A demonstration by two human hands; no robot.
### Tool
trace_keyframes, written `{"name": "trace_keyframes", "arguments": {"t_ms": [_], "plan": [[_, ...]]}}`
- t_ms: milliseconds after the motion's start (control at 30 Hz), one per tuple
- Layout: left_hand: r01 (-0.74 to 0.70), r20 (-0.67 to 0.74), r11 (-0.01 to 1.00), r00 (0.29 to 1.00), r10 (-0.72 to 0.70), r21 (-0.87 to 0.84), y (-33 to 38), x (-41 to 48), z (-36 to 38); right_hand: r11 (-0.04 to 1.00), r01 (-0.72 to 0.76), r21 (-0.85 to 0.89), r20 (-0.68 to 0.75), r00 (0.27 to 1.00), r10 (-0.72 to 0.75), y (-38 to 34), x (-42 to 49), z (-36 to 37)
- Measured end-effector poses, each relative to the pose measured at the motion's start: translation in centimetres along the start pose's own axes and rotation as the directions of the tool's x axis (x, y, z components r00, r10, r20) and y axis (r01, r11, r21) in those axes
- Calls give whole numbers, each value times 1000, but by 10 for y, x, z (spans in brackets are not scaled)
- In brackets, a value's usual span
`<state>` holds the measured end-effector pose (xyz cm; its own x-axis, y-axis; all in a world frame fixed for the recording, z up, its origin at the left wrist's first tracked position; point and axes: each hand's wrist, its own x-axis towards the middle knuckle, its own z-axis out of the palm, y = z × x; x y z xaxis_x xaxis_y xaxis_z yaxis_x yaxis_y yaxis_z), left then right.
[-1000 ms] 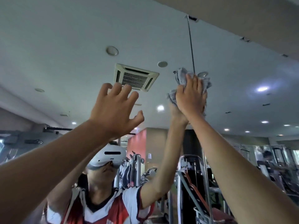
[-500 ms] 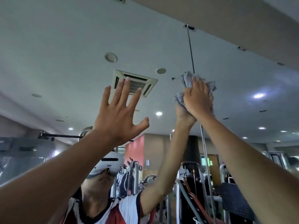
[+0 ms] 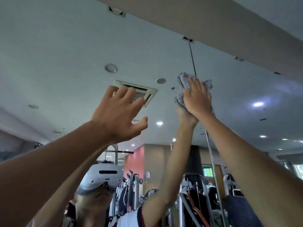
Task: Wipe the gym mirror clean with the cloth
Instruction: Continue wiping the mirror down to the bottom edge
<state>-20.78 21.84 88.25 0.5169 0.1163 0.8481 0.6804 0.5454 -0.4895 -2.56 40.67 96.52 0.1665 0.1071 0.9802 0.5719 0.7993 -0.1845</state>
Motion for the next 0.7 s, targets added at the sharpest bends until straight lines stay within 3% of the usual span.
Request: {"name": "trace_keyframes", "arguments": {"t_ms": [100,167,233,300,400,500,567,633,700], "plan": [[82,13,995,997,-81,-48,-5,-3,7,998,-49,24,-41,998,50,-29,28,9],[156,76,985,986,-150,-74,-6,-3,7,994,107,14,3,994,-107,-28,19,9],[214,156,975,967,-203,-57,-6,-2,7,938,344,41,86,934,-347,-11,-3,1],[231,203,973,954,-220,-29,-6,-2,8,889,452,68,141,878,-457,14,-26,-6],[232,246,972,944,-221,-20,-5,-2,7,929,369,35,147,917,-370,31,-21,-10],[233,262,972,940,-217,-34,-7,-2,7,998,69,-11,123,990,-67,10,18,-7],[237,257,971,941,-222,-30,-7,-2,8,998,-52,-29,63,997,54,-9,34,-1],[237,257,971,940,-223,-25,-6,-1,9,1000,-5,-27,33,999,6,-20,31,5],[237,261,971,939,-223,-21,-7,-1,9,969,246,-10,74,967,-245,-17,10,6]]}}
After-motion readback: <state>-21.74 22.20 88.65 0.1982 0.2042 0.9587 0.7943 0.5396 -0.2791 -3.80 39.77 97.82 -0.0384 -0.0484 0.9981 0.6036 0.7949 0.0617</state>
